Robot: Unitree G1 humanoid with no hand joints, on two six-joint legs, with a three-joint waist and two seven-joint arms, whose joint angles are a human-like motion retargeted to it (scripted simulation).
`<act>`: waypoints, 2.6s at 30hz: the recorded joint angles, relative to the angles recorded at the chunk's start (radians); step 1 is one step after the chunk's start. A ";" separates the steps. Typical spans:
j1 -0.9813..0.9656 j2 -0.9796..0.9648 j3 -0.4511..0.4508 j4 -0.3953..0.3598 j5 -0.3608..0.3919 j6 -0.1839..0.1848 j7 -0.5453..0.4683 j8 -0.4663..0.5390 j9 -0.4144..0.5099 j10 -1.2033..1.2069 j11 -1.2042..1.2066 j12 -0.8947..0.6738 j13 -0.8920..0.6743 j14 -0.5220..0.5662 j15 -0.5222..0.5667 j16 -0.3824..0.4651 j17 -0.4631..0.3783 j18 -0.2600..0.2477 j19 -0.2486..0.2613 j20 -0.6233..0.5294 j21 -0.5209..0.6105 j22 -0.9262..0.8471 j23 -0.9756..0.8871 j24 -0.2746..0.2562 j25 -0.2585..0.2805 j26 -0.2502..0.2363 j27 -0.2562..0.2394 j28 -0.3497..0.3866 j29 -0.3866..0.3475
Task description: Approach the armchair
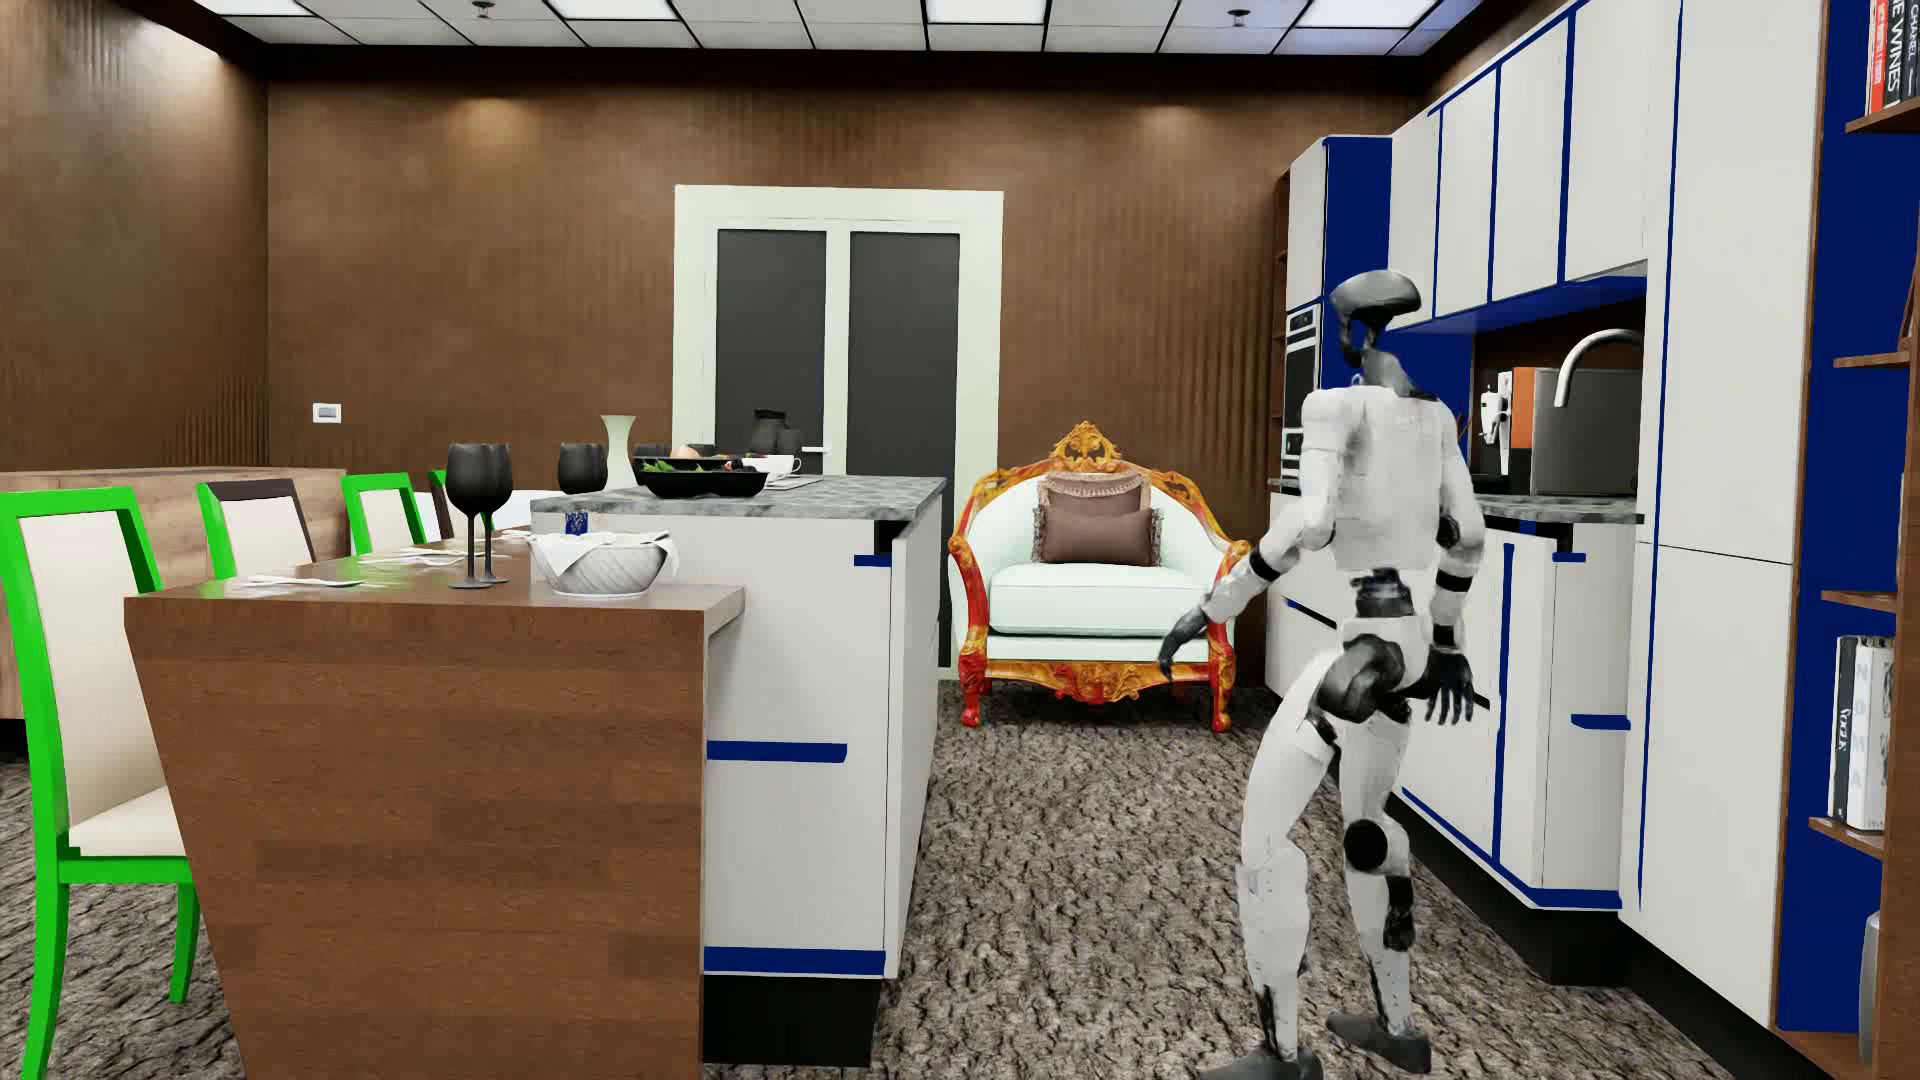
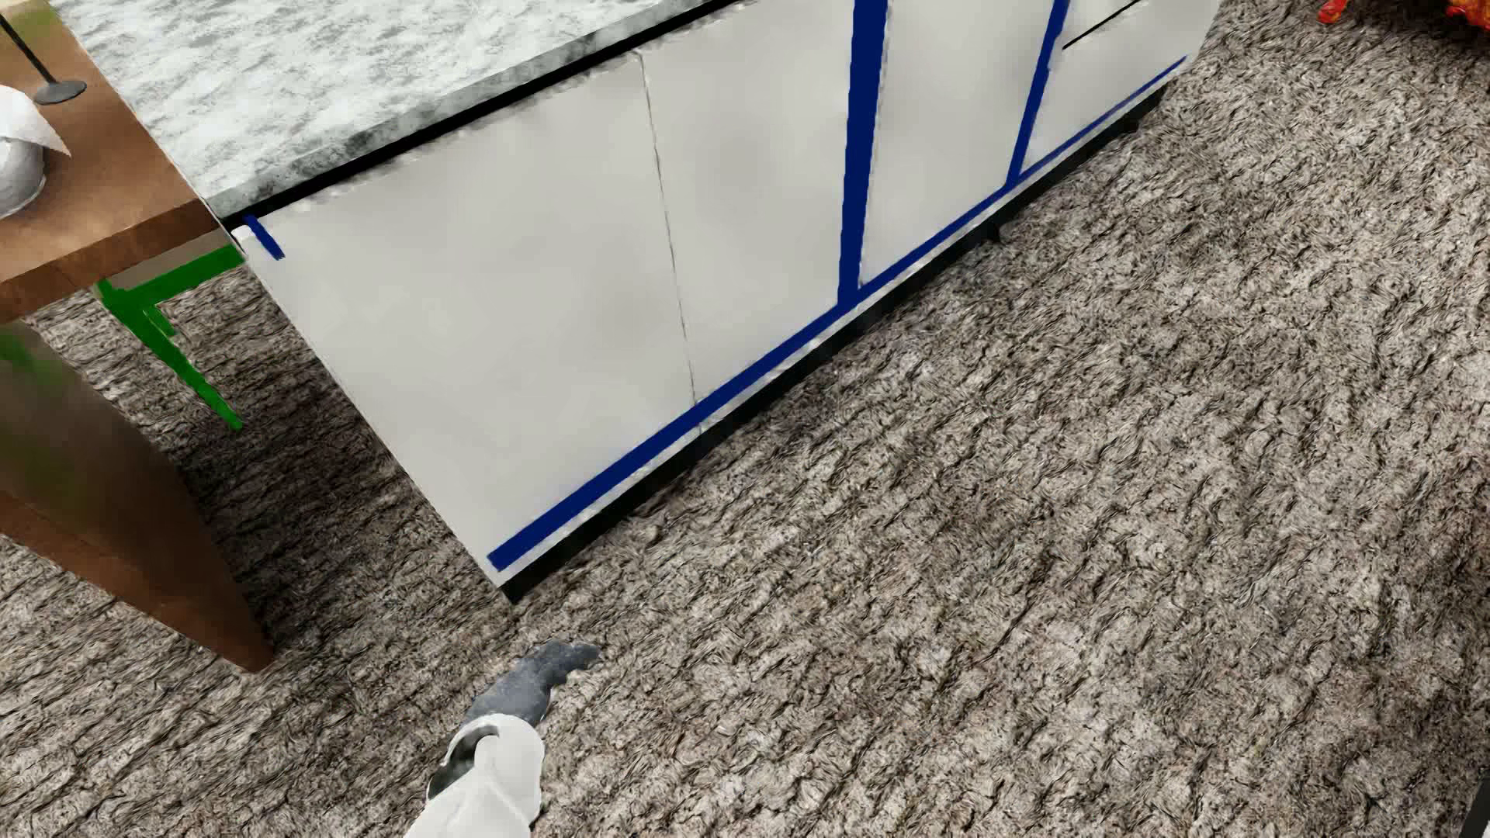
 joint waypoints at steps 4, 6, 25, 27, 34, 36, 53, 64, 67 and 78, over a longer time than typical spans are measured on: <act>-0.010 -0.017 -0.004 0.043 0.030 0.010 0.012 0.023 0.009 0.029 0.010 0.052 -0.096 0.010 0.004 -0.062 0.083 0.003 -0.014 -0.077 0.014 0.301 0.008 -0.008 -0.071 0.111 -0.044 -0.053 -0.004; -0.021 -0.029 -0.002 0.070 0.045 0.016 0.014 0.030 0.011 0.053 0.015 0.108 -0.128 0.007 0.005 -0.022 0.096 -0.002 -0.017 -0.131 0.040 0.383 -0.011 -0.006 -0.113 0.102 -0.090 -0.095 0.010; -0.129 0.052 0.029 -0.068 -0.024 -0.024 -0.262 -0.236 -0.006 0.016 -0.004 0.120 -0.211 0.053 -0.083 0.000 0.041 -0.019 -0.038 -0.125 0.097 0.174 0.001 -0.017 -0.197 -0.016 -0.094 0.136 0.053; -0.129 0.054 0.025 -0.064 -0.019 -0.031 -0.266 -0.235 -0.010 0.020 -0.004 0.125 -0.210 0.057 -0.100 -0.004 0.049 -0.029 -0.044 -0.112 0.099 0.198 -0.025 -0.009 -0.194 -0.007 -0.097 0.147 0.083; -0.125 0.044 0.003 -0.036 0.023 -0.064 -0.255 -0.201 -0.026 -0.013 -0.034 0.073 -0.068 0.097 -0.126 -0.025 0.054 -0.107 -0.060 -0.063 0.080 0.160 -0.131 -0.078 -0.136 -0.029 -0.097 0.305 0.047; -0.126 0.031 -0.005 -0.014 0.041 -0.076 -0.250 -0.170 -0.031 -0.010 -0.032 0.029 -0.022 0.115 -0.135 -0.039 0.056 -0.135 -0.061 -0.061 0.076 0.133 -0.125 -0.136 -0.128 -0.021 -0.090 0.195 0.037; -0.632 0.182 0.180 -0.629 0.237 -0.131 -0.844 0.383 0.020 0.178 0.121 0.436 -0.313 0.020 -0.075 -0.005 -0.128 -0.042 -0.219 0.019 0.400 0.198 -0.265 0.065 -0.096 0.126 -0.253 -0.154 -0.034; 0.249 -0.620 0.041 -0.384 -0.052 -0.131 -0.627 0.276 0.046 -0.075 0.228 0.100 -0.039 -0.380 0.191 0.077 -0.062 -0.145 0.085 -0.056 0.103 0.098 -0.146 0.120 0.074 -0.005 -0.106 -0.133 -0.172; 0.447 -0.566 0.002 -0.318 -0.118 -0.109 -0.671 0.135 0.064 -0.058 -0.025 -0.028 0.069 -0.274 0.295 0.104 -0.060 -0.225 0.034 0.089 0.044 -0.024 -0.149 0.029 0.069 0.036 -0.138 0.008 -0.167; -0.544 0.107 0.102 -0.368 0.067 -0.075 -0.811 0.189 0.045 0.289 -0.031 0.326 -0.383 0.071 -0.120 0.046 -0.042 -0.118 -0.007 0.011 0.476 -0.053 -0.165 0.036 -0.153 0.038 -0.264 -0.184 0.052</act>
